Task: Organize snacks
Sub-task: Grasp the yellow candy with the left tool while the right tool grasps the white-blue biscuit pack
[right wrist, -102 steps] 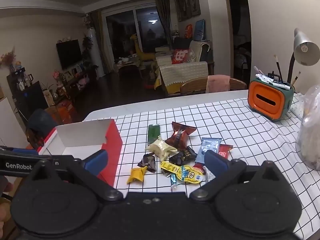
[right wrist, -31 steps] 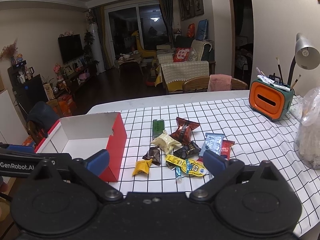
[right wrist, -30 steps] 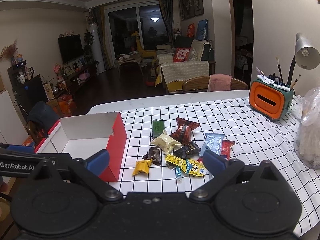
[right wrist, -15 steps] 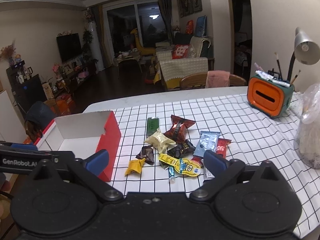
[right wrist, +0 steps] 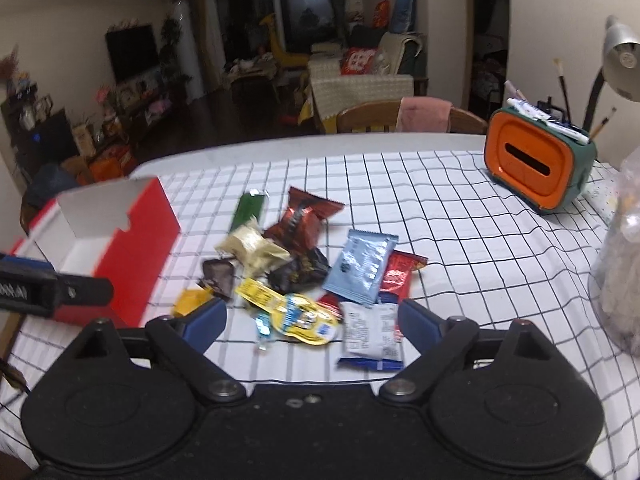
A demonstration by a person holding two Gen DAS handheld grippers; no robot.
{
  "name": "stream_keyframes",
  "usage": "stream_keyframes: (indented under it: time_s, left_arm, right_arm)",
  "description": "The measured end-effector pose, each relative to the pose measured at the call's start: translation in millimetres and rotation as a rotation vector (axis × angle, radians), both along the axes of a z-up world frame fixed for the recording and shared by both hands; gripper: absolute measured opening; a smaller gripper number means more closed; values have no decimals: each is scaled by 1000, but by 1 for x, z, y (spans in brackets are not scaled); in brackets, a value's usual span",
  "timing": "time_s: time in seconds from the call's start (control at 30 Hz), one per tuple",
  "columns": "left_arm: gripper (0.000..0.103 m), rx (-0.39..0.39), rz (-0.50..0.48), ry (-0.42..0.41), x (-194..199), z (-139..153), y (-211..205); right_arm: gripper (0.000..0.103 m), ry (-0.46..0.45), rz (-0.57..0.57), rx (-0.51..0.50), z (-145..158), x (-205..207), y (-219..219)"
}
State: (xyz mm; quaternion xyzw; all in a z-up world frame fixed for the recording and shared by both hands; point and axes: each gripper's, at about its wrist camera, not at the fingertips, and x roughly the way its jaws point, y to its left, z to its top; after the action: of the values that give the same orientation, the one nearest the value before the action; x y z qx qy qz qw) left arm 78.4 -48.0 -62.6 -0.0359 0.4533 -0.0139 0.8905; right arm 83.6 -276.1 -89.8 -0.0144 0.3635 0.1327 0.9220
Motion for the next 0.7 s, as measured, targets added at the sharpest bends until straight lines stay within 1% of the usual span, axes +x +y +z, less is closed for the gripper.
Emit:
stream_keyframes:
  time_s: [0.07,0.1,0.27,0.37,0.43,0.5,0.57,0.63,0.7]
  left_arm:
    - [102,1,2,12,8,-7,-3]
    - [102,-1,3,17,12,-11,-4]
    - [101,25,25,61,33,-31,-10]
    - [95,45,25,79,44,-42,-14]
    - [89,56,23,94,52,-49,-17]
    - [86,51,19,110,61,-57,-19]
    - [81,43,20,133,69,-65,-19]
    - [74,52,21,147,75,-72,-19]
    - [71,71,23,159,81,-79,-20]
  right_arm:
    - [88,27,2,-6,-9,11,-8]
    - [83,44,0,-6,-15,17,-12]
    - [80,106,-12,-10,-39,42,-20]
    - [78,136,0,-10,-51,54,-22]
    - [77,156,8,-16,-59,60,-23]
    - [75,169,14,-15,-65,66,-24]
    - [74,182,14,-18,-71,72,-24]
    - [70,197,10,-23,-77,77,-25]
    - [67,214,8,-28,-83,81,-25]
